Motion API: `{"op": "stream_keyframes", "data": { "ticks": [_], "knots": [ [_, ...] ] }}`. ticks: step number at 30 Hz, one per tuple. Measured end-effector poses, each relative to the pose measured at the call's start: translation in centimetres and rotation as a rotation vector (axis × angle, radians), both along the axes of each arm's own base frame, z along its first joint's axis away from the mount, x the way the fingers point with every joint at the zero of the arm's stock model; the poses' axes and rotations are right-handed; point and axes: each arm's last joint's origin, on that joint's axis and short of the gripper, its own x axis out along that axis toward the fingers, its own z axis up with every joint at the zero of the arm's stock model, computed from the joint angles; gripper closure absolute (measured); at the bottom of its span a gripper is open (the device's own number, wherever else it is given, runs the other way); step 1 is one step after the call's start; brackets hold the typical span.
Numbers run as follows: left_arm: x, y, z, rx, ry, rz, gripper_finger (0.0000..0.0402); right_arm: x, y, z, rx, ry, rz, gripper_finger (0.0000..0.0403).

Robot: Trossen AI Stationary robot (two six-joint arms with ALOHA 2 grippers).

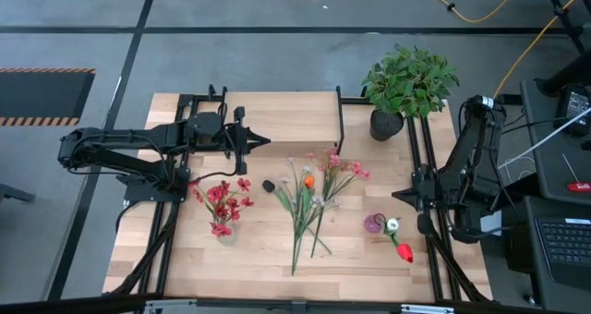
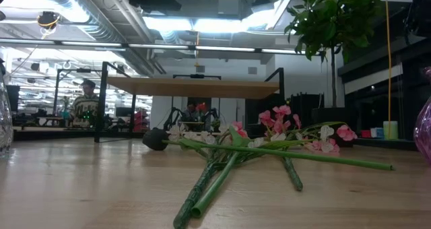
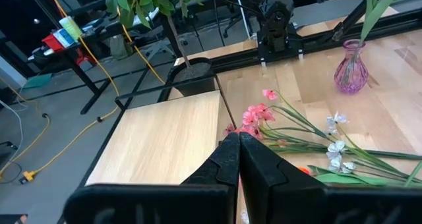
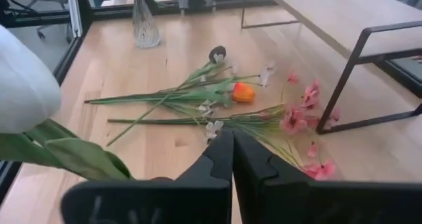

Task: Pick and place flowers into a vace then onto a shelf
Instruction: Put the black flower into the pink vase

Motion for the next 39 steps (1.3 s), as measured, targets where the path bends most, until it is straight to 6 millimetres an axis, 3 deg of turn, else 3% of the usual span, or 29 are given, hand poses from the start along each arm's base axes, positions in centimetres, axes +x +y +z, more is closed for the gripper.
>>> {"op": "stream_keyframes", "data": {
  "ticks": [13,39],
  "knots": [
    [0.0,0.0,-0.1,-0.001,0.006,0.000,0.0396,0.1,-0.2,0.4,-0.109,-0.139,-0.035,0.0396],
    [-0.2,-0.2,-0.6,0.021,0.069,-0.024,0.0396,1.1,-1.0,0.5,-0.126,-0.154,-0.147,0.0393]
  ]
}}
